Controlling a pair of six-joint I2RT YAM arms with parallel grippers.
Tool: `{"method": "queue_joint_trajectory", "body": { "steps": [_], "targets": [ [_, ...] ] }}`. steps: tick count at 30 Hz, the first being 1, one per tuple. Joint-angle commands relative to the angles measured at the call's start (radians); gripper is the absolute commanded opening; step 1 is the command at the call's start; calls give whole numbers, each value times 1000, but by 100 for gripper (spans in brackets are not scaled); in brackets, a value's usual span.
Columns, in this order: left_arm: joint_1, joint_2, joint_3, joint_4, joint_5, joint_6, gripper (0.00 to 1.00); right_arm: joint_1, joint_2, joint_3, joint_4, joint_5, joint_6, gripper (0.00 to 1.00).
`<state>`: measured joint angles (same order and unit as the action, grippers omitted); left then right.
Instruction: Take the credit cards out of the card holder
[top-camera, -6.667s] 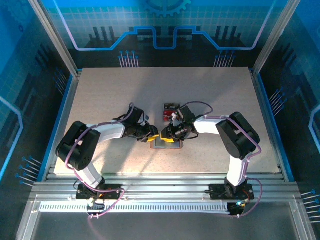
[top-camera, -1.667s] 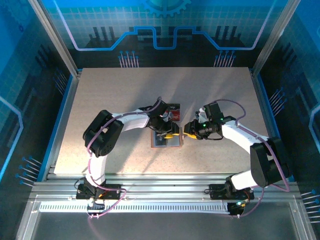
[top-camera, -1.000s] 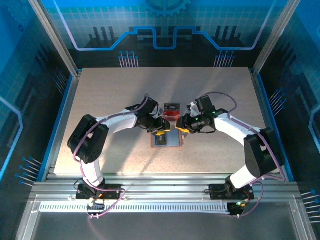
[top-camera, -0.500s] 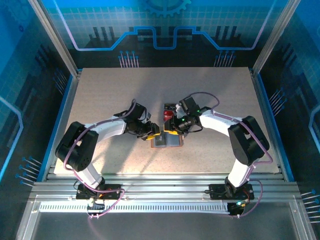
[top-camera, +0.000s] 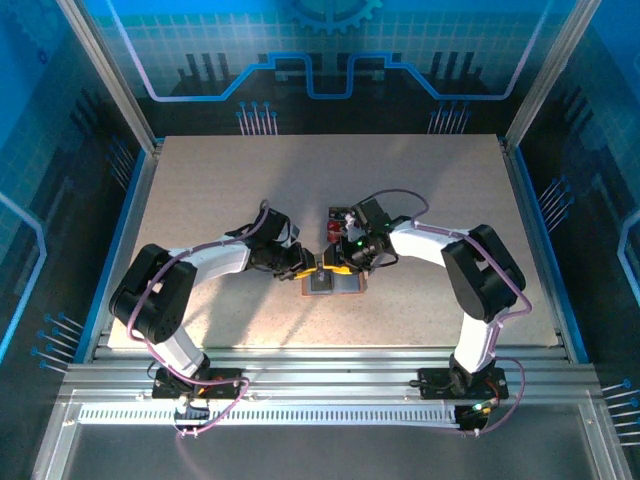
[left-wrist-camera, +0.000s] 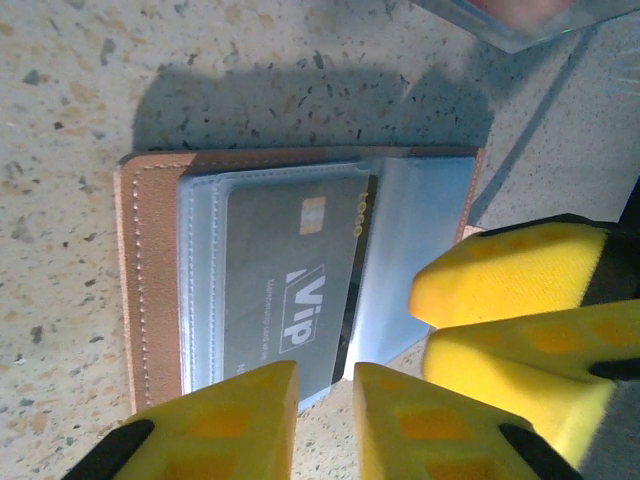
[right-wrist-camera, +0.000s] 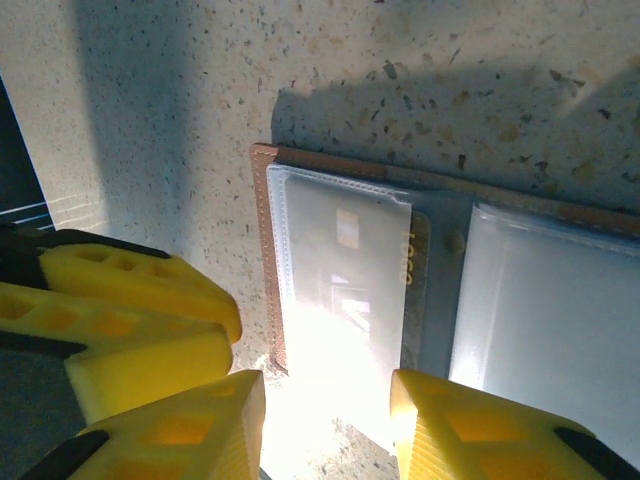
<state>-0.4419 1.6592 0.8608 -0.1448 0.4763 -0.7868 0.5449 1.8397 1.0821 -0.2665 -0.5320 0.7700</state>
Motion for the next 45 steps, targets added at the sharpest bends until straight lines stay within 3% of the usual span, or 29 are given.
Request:
{"method": "queue_joint_trajectory", "body": {
  "steps": [1, 19, 45],
  "targets": [
    [6, 21, -9, 16, 30, -8, 19, 15, 21, 5, 22, -22, 15, 38],
    [9, 84, -18, 30, 41, 5, 8, 30, 86, 12, 62, -40, 32, 34],
    [31, 122, -25, 10, 35, 47, 7, 30, 27, 6, -58, 67, -30, 36]
  ]
}}
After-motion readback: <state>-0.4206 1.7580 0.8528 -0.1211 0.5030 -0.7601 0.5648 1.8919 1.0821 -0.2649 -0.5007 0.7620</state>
